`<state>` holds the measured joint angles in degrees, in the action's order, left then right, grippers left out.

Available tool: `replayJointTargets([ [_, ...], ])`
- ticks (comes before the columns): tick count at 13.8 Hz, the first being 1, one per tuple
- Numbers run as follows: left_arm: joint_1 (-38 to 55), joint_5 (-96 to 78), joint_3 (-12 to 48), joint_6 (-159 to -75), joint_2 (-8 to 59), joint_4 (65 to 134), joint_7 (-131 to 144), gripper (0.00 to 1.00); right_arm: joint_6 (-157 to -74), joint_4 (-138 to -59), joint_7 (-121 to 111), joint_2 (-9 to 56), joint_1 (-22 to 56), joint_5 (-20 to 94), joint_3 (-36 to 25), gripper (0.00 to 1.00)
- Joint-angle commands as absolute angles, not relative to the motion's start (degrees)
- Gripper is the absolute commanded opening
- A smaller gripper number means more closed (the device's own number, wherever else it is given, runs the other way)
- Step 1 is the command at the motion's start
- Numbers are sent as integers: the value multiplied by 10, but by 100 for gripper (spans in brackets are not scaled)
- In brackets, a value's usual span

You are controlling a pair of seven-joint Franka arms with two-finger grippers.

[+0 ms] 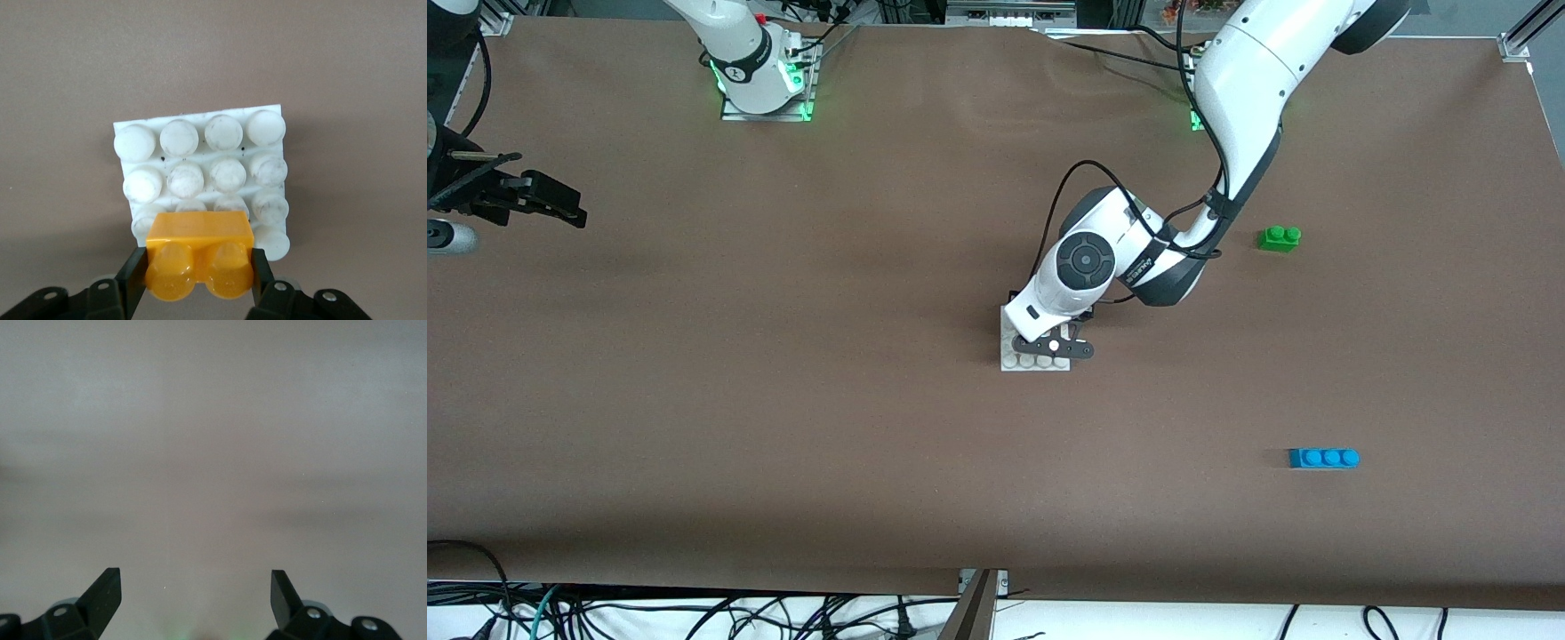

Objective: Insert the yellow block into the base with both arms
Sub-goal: 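Carry the yellow block with the left gripper over the base plate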

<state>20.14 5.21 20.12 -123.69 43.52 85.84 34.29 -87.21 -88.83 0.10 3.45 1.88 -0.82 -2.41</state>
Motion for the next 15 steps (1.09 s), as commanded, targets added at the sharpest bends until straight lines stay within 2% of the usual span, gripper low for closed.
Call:
replayJointTargets([
  [1, 222, 53, 185, -1236, 449, 831, 353, 36, -870, -888, -3, 31, 21, -6, -25, 99],
  [15, 240, 47, 163, -1237, 469, 822, 362, 36, -871, -888, -2, 31, 21, -6, -25, 99],
])
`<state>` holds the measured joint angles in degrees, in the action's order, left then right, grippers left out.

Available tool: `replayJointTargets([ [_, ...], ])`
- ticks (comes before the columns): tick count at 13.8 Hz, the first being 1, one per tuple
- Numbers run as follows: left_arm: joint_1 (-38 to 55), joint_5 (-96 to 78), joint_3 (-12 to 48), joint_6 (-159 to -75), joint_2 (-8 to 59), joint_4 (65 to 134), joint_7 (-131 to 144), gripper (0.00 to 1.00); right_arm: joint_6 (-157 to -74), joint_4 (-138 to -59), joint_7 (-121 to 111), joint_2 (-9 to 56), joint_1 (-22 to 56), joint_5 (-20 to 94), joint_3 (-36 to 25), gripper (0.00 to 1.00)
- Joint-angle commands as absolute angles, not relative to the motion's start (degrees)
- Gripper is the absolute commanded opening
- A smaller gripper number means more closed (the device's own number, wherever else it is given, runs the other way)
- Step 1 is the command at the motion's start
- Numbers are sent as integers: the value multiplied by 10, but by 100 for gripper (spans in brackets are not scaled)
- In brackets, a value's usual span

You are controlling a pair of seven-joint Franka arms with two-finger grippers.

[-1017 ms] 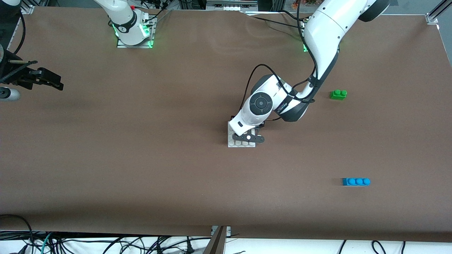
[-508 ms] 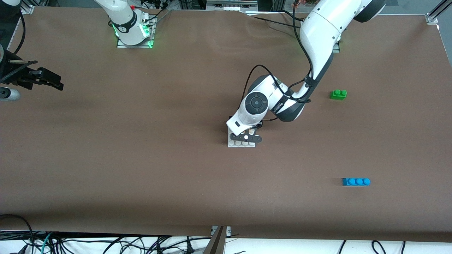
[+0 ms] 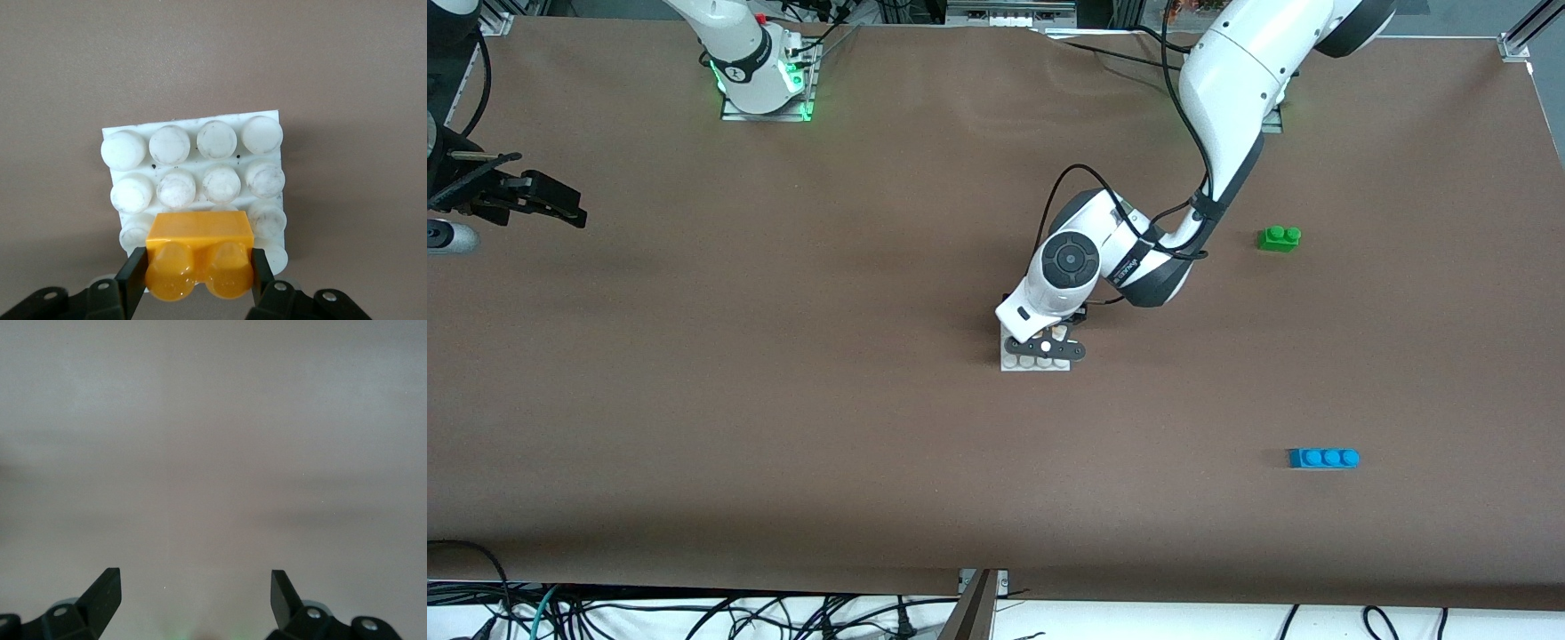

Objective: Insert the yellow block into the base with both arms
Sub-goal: 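Press the yellow block onto the base plate studs and open the left gripper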

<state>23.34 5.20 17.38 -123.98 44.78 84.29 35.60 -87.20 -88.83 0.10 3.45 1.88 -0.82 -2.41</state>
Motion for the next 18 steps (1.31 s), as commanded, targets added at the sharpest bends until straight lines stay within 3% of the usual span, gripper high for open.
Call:
replayJointTargets([
  [1, 238, 43, 163, -1236, 472, 822, 362, 36, -871, -888, -2, 31, 21, -6, -25, 99],
  [7, 240, 18, 163, -1236, 475, 823, 367, 37, -872, -888, -2, 31, 21, -6, -25, 99],
  [8, 241, 18, 163, -1237, 475, 823, 367, 42, -872, -888, -2, 31, 21, -6, -25, 99],
  [9, 241, 18, 163, -1237, 477, 823, 366, 64, -871, -888, -3, 31, 21, -6, -25, 99],
  [10, 241, 22, 163, -1236, 476, 823, 363, 100, -871, -888, -2, 31, 21, -6, -25, 99],
  [16, 219, 22, 164, -1220, 429, 822, 359, 100, -872, -888, -2, 31, 21, -6, -25, 99],
  [18, 207, 20, 164, -1172, 394, 821, 356, 100, -871, -888, -2, 31, 21, -6, -25, 99],
])
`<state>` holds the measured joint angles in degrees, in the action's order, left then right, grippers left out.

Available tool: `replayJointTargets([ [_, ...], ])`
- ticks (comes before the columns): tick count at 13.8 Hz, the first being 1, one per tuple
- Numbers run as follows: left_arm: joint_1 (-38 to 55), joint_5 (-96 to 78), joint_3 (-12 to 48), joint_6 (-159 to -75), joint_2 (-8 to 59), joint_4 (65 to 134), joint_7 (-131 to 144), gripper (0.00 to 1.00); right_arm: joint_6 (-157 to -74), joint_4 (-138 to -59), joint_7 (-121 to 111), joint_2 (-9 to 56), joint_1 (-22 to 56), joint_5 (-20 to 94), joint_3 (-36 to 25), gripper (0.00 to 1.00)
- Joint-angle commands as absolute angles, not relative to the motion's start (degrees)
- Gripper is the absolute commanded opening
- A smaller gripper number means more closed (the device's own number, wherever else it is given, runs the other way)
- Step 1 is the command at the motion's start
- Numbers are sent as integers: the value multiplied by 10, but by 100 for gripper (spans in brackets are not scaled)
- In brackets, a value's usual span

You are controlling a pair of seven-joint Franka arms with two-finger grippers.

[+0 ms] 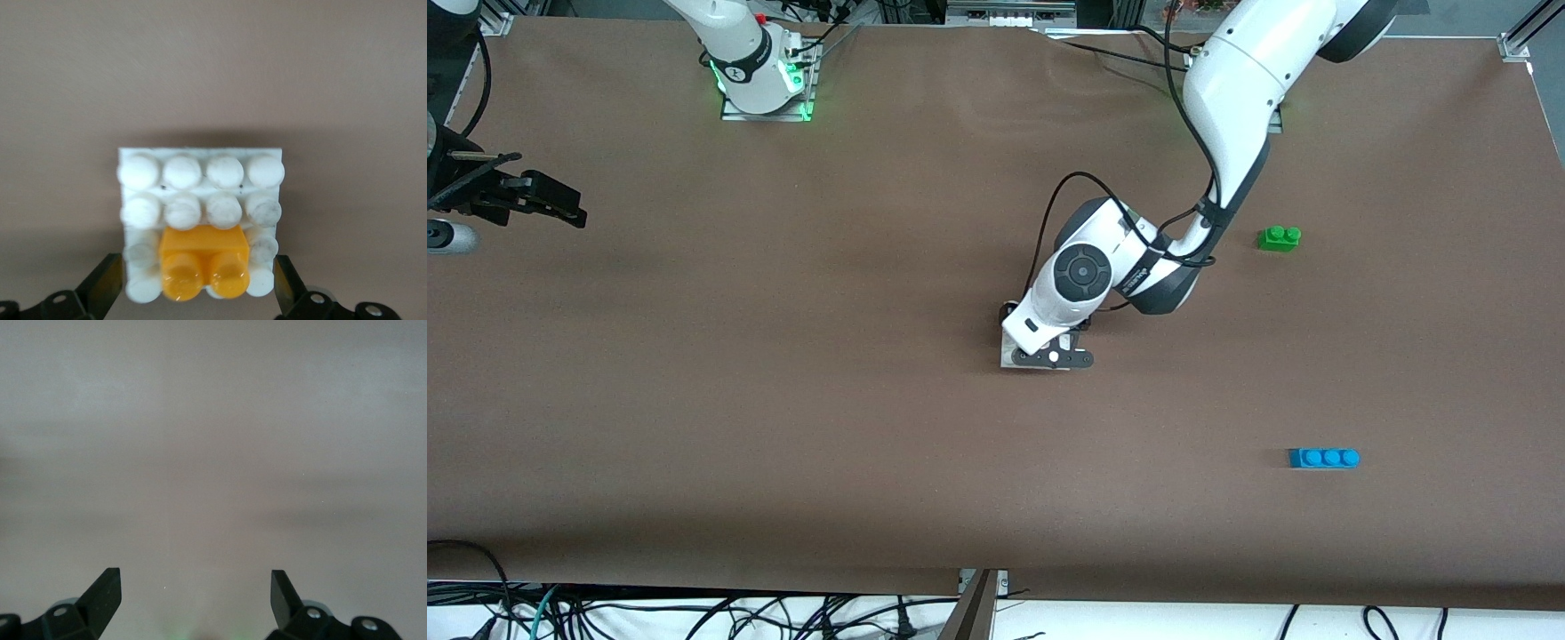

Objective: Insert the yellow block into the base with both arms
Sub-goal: 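Press the yellow block onto the base plate studs and open the left gripper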

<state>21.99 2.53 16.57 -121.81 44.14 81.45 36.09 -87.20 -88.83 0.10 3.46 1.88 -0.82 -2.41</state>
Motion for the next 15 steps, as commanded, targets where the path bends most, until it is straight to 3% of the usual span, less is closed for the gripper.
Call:
replayJointTargets([
  [1, 200, 21, 165, -1145, 373, 822, 356, 100, -871, -888, -2, 31, 21, -6, -25, 99],
  [7, 135, 26, 152, -981, 269, 821, 295, 100, -871, -888, -2, 31, 21, -6, -25, 99],
  [15, 5, 21, 155, -922, 146, 821, 131, 100, -871, -888, -2, 31, 21, -6, -25, 99],
])
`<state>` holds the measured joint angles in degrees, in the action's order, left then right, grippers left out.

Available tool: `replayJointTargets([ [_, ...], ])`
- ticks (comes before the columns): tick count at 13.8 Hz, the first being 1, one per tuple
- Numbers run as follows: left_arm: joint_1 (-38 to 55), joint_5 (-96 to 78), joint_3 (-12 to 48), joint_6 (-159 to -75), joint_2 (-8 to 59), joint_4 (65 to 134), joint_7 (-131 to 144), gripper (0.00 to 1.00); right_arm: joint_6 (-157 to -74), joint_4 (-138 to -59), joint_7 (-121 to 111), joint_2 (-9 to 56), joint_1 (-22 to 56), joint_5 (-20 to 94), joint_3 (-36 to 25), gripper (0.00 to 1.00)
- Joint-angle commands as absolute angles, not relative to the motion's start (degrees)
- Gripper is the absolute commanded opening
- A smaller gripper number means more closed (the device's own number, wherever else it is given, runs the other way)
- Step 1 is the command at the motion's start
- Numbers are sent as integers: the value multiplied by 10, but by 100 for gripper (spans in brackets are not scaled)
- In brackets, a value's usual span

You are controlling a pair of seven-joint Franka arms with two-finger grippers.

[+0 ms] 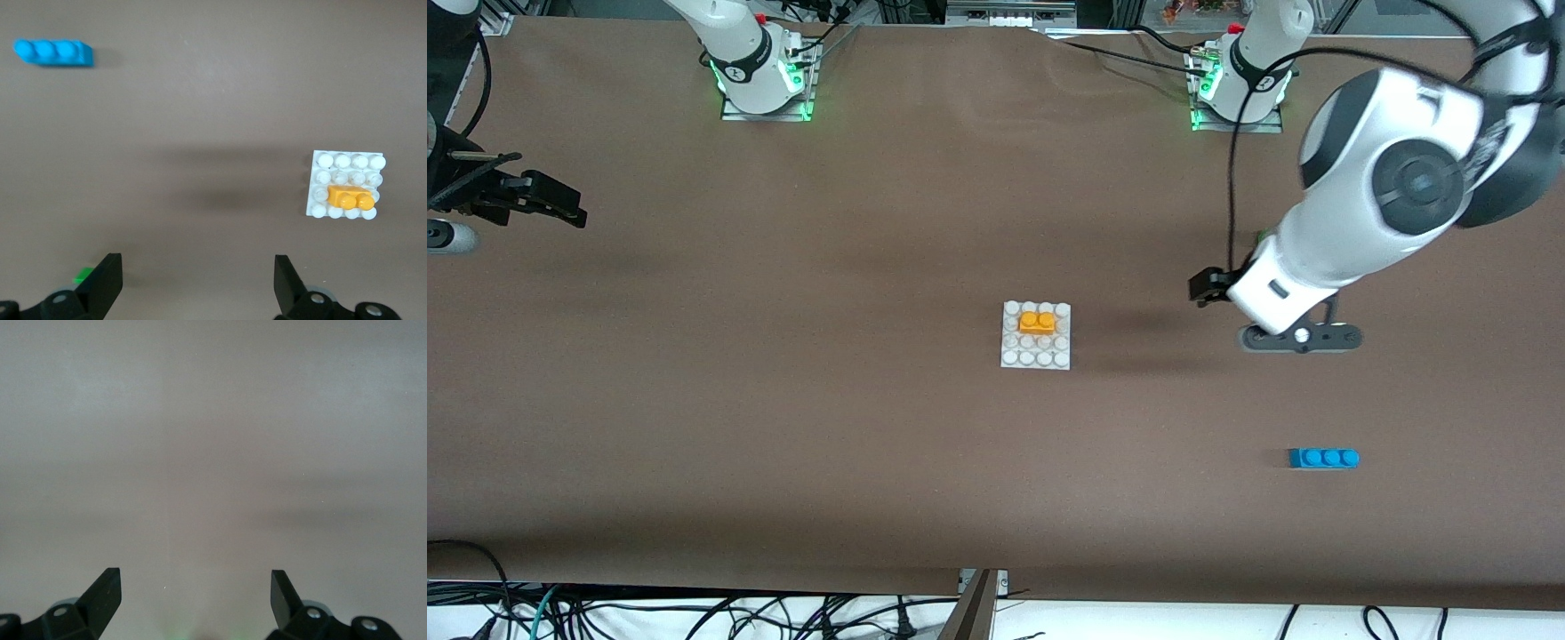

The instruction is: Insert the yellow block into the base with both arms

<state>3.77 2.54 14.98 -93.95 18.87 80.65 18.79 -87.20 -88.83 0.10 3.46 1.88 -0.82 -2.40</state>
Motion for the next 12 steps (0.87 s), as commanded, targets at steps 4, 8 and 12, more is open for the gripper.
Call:
replayJointTargets([
  [4, -16, 22, 127, -907, 97, 833, 65, 100, -870, -887, -2, 30, 21, -6, -25, 99],
  [8, -10, 17, 37, -913, 19, 908, -28, 100, -871, -887, -2, 30, 21, -6, -25, 99],
  [12, 25, 4, -52, -963, -55, 1011, -68, 100, -870, -887, -1, 30, 21, -6, -25, 99],
])
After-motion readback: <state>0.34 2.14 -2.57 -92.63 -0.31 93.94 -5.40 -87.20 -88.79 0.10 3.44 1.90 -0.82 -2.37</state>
